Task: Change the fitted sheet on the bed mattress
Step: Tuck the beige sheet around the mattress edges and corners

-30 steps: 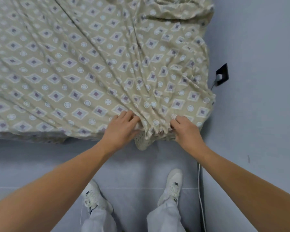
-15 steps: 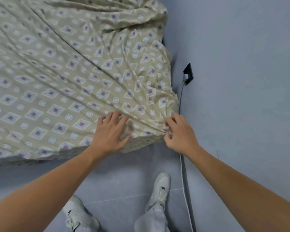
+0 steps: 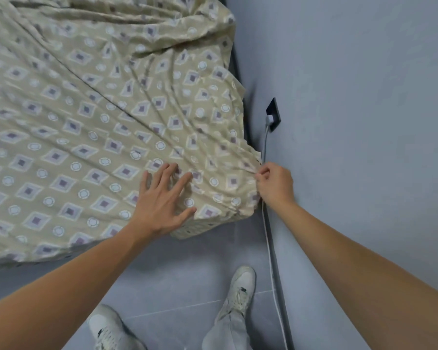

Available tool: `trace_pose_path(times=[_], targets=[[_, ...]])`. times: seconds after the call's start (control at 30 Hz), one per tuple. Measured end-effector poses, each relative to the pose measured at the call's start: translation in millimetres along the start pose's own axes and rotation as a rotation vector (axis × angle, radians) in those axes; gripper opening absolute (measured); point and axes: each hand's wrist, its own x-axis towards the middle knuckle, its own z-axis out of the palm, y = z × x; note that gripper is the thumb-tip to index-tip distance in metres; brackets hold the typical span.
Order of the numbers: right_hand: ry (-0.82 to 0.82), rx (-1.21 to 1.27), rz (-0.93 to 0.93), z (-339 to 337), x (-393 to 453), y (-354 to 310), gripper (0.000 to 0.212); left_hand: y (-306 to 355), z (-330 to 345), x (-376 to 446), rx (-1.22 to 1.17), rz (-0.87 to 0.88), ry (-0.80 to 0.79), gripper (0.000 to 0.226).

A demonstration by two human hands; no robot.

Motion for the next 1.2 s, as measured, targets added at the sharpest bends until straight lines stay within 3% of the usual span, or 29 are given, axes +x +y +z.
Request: trace_pose_path(times=[0.07,0.13,0.23,0.3,0.33,0.37,0.43,0.47,0.63,0.77,0.83,0.93,1.0,1.07,1.2], targets=[[-0.011,-0.185,0.037,-15,7,11,0.009,0,-3,5,-0.010,-0.008,0.002,0.087],[-0.097,-0.280,-0.053,-20,12,9,0.007,2,-6,11,0.003,-0.008,0.005,0.086],[-0.134,-0.126,-0.232,-8,17,-18,0.044,6,-9,19,-0.020,-0.027,0.016,0.086],[-0.144,-0.002,-0.220,3,27,-33,0.068,10,-7,26,-0.038,-0.036,0.011,0.088],[-0.176,0.039,-0.190,7,33,-39,0.070,11,-6,29,-0.033,-0.038,0.009,0.089],[-0.203,0.070,-0.162,9,38,-42,0.059,12,-3,31,-0.025,-0.037,0.009,0.089],[-0.184,0.092,-0.132,10,46,-42,0.017,13,1,35,-0.009,-0.034,0.011,0.090],[-0.146,0.105,-0.122,9,48,-39,0.014,13,2,36,-0.006,-0.033,0.013,0.089],[0.001,-0.023,-0.056,-4,58,-16,0.022,15,-2,36,-0.018,-0.024,0.029,0.091],[-0.012,-0.055,-0.087,-12,61,-17,0.015,13,-9,40,-0.038,-0.067,-0.023,0.100],[-0.096,0.114,-0.035,-15,58,-20,0.036,12,-9,40,-0.042,-0.064,-0.075,0.106],[-0.411,0.417,0.141,-3,43,-9,0.067,13,-3,40,-0.022,-0.064,-0.113,0.112],[-0.481,0.358,0.110,13,31,5,0.049,13,0,40,-0.025,-0.070,-0.101,0.113],[-0.375,0.218,0.009,22,23,15,0.014,11,0,40,-0.034,-0.058,-0.089,0.113],[-0.245,0.016,0.014,15,15,21,0.016,10,-3,40,-0.033,-0.008,-0.069,0.112]])
